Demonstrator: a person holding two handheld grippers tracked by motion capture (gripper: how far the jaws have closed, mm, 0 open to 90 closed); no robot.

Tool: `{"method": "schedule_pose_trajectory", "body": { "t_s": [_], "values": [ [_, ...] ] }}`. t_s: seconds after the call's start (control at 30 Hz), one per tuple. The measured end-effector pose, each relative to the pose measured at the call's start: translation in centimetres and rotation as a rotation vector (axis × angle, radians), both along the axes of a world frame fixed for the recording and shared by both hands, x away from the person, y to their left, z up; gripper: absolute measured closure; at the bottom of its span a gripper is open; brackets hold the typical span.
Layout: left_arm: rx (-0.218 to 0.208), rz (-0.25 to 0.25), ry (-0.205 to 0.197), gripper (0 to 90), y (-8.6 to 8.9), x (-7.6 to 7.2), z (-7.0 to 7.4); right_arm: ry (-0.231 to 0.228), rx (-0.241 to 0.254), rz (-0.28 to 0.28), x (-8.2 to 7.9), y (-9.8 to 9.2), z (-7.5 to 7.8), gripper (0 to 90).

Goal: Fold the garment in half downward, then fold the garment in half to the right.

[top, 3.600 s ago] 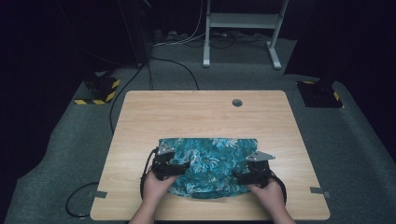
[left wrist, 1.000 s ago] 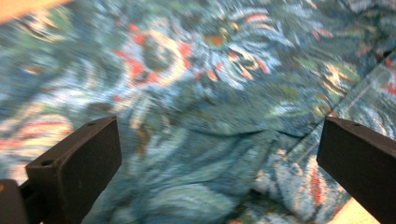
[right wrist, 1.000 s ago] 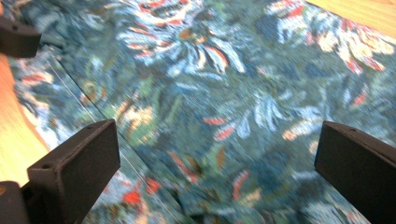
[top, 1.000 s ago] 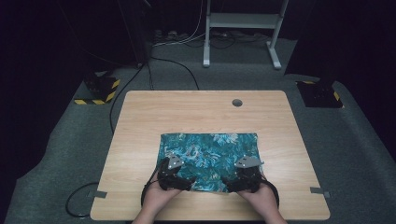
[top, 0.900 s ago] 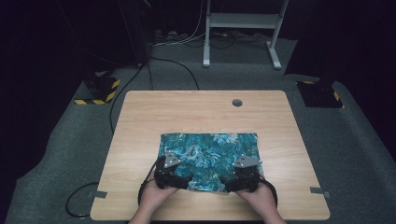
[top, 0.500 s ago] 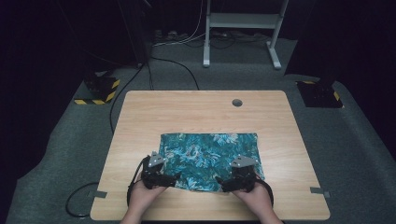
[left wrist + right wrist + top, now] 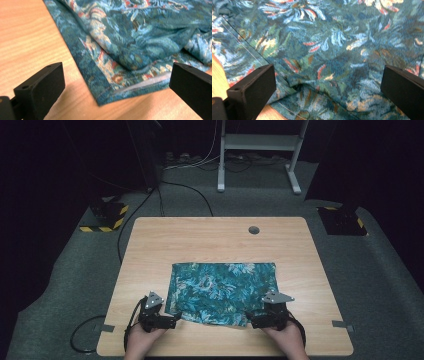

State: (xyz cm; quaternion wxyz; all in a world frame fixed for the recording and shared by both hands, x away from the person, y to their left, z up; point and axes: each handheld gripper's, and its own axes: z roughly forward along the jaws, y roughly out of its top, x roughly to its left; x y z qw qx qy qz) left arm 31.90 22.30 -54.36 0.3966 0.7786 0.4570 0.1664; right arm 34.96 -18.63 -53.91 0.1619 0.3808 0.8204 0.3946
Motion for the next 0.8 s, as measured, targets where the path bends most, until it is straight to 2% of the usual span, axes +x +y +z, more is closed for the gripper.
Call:
{"method": "schedule_pose_trajectory", "body": {
  "t_s": [0.07, 0.53, 0.73, 0.8],
  "values": [
    [0.005, -0.005, 0.002, 0.6, 0.0, 0.0, -0.05, -0.012, 0.004, -0.005, -0.08, -0.08, -0.03, 0.1],
    [0.021, -0.016, -0.008, 0.7, -0.29, -0.26, -0.27, -0.015, 0.024, -0.016, -0.11, -0.58, -0.37, 0.1],
    [0.012, -0.029, -0.027, 0.5, -0.26, -0.45, -0.14, -0.032, 0.021, -0.003, -0.34, -0.46, -0.33, 0.1],
    [0.033, -0.029, -0.04, 0.5, -0.37, -0.53, 0.04, -0.038, 0.018, 0.005, -0.41, -0.4, -0.31, 0.1]
  ]
}}
